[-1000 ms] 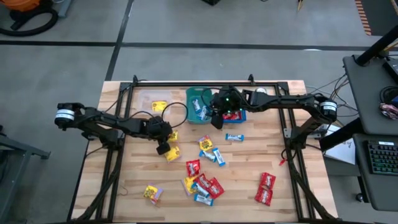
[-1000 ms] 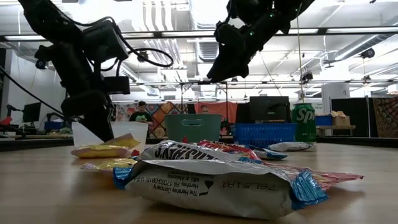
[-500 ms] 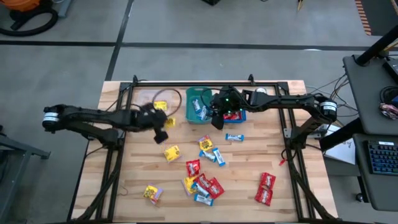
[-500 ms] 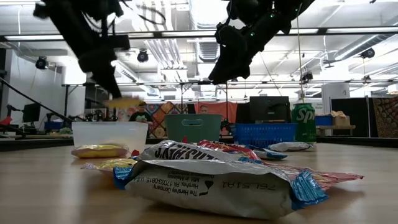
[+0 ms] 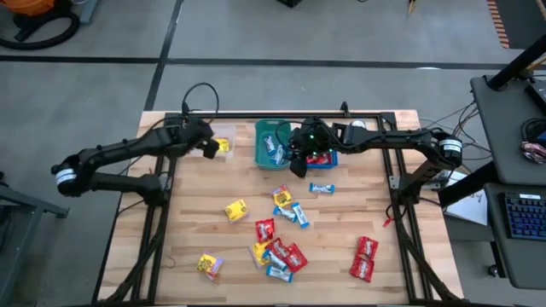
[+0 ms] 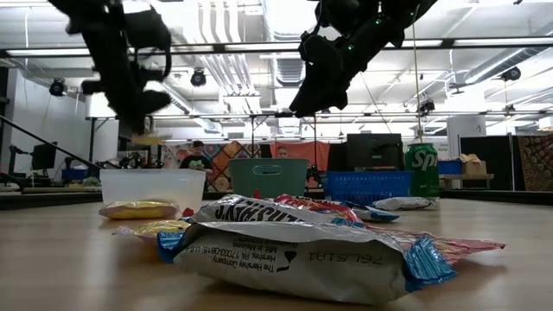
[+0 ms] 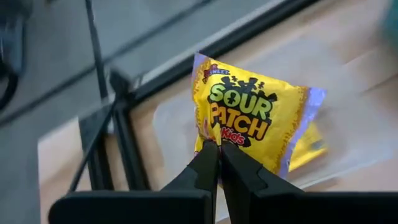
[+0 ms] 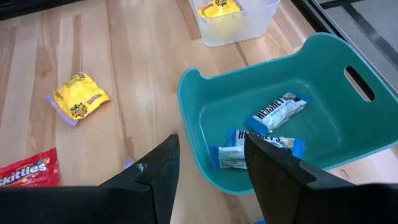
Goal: Sort candy
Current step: Put the yellow candy into the transparent bin, then put the white chocolate into the green bin
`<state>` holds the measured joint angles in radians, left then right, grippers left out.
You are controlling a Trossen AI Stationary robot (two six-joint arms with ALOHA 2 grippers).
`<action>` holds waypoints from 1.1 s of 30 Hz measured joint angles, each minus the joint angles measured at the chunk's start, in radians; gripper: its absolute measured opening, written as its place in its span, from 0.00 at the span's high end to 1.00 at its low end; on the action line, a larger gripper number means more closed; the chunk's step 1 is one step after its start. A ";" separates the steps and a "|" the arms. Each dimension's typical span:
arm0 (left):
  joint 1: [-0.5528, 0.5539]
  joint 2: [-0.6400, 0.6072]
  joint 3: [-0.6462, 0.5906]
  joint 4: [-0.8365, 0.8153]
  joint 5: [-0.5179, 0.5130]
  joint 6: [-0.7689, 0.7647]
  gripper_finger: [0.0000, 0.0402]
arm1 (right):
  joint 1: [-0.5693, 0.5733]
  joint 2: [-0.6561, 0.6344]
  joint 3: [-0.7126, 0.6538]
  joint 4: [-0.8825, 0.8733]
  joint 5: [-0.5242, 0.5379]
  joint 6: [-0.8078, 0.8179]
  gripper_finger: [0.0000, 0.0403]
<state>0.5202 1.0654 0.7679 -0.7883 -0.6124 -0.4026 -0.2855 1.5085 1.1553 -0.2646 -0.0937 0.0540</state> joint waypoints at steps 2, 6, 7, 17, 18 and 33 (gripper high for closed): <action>0.055 0.018 -0.022 0.001 0.040 0.000 1.00 | 0.000 0.000 0.000 0.000 0.000 0.000 0.58; 0.103 0.053 -0.043 0.008 0.051 -0.003 1.00 | 0.000 0.000 0.000 0.000 0.000 0.000 0.58; 0.105 0.060 -0.043 0.010 0.049 -0.002 1.00 | 0.000 0.000 0.000 0.000 0.000 0.000 0.58; 0.106 0.118 -0.029 0.022 0.029 0.000 0.97 | 0.000 0.000 0.000 -0.001 0.000 0.001 0.58; 0.106 0.121 -0.029 0.021 0.029 0.000 0.95 | 0.000 0.000 0.000 -0.001 0.000 0.004 0.58; 0.081 0.085 -0.007 0.029 0.040 0.051 0.67 | 0.004 0.000 0.000 -0.052 -0.004 0.058 0.57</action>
<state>0.6017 1.1502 0.7606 -0.7589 -0.5729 -0.3521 -0.2814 1.5085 1.1553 -0.3170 -0.0981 0.1120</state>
